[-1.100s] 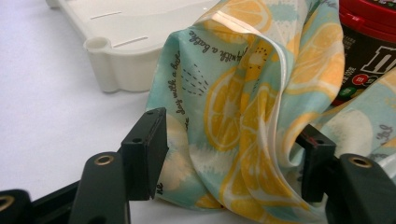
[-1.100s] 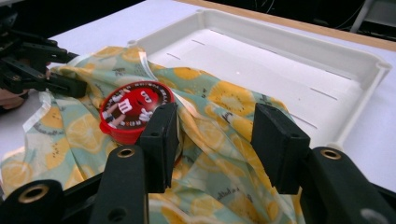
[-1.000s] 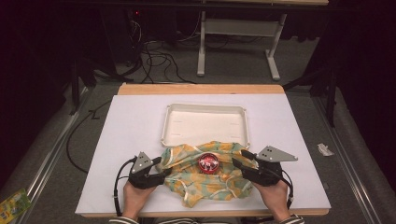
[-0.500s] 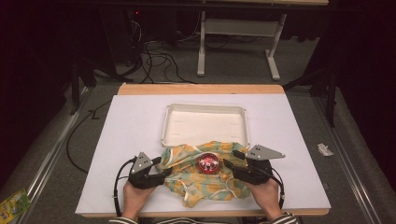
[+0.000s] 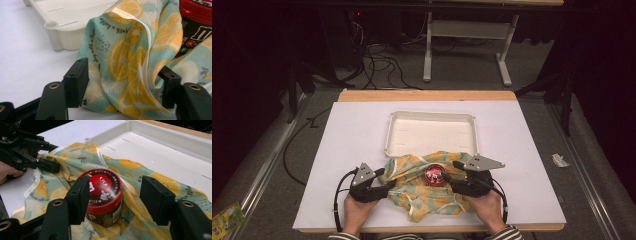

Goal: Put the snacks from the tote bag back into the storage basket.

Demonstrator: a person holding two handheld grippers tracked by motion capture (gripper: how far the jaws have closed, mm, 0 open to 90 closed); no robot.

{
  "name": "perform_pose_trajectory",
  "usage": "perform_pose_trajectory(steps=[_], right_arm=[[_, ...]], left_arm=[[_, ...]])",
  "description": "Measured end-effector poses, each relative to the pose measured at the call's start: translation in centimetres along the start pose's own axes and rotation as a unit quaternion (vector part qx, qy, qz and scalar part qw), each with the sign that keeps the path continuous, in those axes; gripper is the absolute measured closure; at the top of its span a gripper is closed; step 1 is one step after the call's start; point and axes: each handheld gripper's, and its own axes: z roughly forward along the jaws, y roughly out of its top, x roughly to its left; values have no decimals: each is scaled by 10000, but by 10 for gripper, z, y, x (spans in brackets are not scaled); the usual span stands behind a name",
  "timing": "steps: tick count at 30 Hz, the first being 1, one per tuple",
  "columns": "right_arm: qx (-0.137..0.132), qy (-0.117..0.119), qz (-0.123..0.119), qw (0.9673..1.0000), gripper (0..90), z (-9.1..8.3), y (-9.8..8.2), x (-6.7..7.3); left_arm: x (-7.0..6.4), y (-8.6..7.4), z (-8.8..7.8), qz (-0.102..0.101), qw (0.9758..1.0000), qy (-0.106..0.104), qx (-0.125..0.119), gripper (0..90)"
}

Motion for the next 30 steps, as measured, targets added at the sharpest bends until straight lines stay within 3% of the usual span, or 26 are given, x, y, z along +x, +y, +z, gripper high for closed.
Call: perform_pose_trajectory(steps=[16,30], right_arm=[[190,211,-34,9996,326,15,1,7],[418,215,-44,9989,249,31,1,12]], left_arm=[[0,0,-1,-26,10000,-9,-25,368],[1,0,-1,-32,10000,-11,-26,367]])
